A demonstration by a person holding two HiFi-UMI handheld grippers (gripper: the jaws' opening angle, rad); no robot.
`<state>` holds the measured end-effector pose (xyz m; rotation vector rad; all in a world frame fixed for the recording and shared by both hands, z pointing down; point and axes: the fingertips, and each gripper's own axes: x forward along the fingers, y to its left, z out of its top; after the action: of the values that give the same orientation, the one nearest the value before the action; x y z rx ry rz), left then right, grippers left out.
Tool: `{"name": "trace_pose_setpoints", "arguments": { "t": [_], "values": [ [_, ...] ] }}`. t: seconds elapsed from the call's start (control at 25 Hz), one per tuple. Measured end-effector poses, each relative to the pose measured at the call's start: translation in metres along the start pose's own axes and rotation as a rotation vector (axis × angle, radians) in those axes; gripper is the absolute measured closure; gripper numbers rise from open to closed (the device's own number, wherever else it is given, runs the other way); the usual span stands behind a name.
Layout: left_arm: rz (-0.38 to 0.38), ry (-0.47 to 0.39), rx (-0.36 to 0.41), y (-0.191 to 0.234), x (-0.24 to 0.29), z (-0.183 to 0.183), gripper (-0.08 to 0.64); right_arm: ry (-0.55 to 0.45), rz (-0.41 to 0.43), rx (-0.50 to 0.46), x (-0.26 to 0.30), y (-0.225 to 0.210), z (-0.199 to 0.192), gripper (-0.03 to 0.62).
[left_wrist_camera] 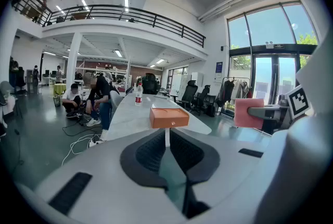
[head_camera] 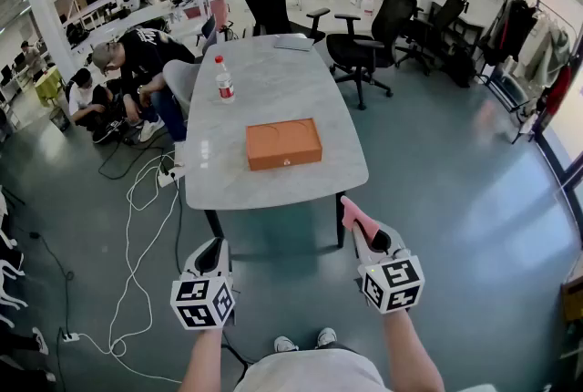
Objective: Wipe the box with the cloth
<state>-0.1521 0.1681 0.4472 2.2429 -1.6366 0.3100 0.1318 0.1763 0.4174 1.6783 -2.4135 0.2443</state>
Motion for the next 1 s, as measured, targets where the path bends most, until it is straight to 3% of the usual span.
{"name": "trace_pose_setpoints", "arguments": {
  "t": [0.64,1.0],
  "values": [
    [-0.074,0.02,-0.007,0.034,0.031,0.0,0.531,0.015,-0.025,0.011,0.034,0.028,0.004,0.577],
    [-0.068,0.03,-0.01,0.045,0.068,0.007,0.531,0.02,-0.003,0.016,0.078,0.015,0.009,0.577]
  ]
}}
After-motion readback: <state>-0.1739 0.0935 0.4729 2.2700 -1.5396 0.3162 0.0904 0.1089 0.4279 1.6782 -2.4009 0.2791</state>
